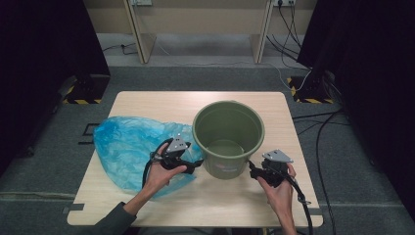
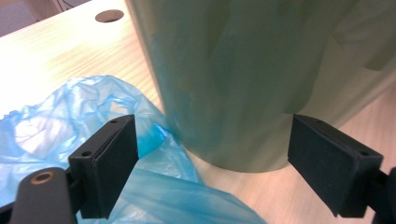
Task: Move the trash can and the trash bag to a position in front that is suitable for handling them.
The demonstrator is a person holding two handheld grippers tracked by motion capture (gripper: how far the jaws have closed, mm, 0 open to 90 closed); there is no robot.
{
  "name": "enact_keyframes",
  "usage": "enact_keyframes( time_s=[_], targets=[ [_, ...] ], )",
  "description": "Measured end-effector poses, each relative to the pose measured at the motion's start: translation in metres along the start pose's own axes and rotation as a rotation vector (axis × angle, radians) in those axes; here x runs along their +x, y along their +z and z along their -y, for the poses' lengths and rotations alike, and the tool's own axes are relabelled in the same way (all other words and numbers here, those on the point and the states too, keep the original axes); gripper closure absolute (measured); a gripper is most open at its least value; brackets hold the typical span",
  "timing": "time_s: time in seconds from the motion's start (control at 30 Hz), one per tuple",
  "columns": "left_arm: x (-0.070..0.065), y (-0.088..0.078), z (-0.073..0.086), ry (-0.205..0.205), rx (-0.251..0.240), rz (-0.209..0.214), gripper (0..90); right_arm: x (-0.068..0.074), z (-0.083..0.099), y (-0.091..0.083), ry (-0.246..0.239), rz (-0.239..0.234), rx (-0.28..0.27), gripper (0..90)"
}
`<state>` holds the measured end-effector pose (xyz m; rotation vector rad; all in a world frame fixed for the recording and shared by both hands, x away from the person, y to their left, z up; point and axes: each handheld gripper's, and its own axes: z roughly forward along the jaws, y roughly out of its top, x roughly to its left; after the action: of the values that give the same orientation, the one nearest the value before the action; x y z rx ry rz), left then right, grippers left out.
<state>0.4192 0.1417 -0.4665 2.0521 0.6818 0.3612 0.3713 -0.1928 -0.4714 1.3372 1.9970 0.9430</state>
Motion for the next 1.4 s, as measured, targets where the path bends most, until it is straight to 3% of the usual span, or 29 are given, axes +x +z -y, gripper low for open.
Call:
enact_keyframes(
  time_s=[0.17,0.43,0.53,0.67,0.9,1.03,1.17,1.27,1.4],
  targets=[
    [0.008,0.004,-0.002,-0.018,0.0,-0.012,16.0,0.002,-0.011,0.015,-0.011,-0.013,-0.005,23.9],
    [0.019,0.013,0.002,-0.066,0.002,-0.023,16.5,0.01,-0.024,0.027,-0.022,0.012,-0.023,24.0],
    [0.02,0.015,0.002,-0.06,0.008,-0.04,17.0,0.012,-0.025,0.029,-0.005,-0.017,-0.027,24.0],
    [0.023,0.017,0.002,-0.081,0.003,-0.046,16.7,0.021,-0.024,0.028,-0.024,-0.051,-0.025,24.0],
    [0.026,0.012,0.003,-0.082,0.001,-0.049,18.3,0.026,-0.031,0.036,-0.038,-0.053,-0.022,23.5],
    [0.03,-0.004,0.003,-0.069,0.008,-0.042,17.1,0.028,-0.041,0.044,-0.029,-0.054,-0.039,23.4],
    [0.042,-0.038,0.011,-0.048,0.017,-0.069,17.1,0.027,-0.049,0.053,-0.032,-0.041,-0.042,22.8],
    [0.054,-0.069,0.025,-0.061,0.018,-0.119,16.8,0.029,-0.049,0.053,-0.034,-0.03,-0.035,23.0],
    [0.071,-0.098,0.054,-0.085,0.063,-0.183,15.4,0.039,-0.043,0.045,-0.075,-0.035,-0.026,22.8]
  ],
)
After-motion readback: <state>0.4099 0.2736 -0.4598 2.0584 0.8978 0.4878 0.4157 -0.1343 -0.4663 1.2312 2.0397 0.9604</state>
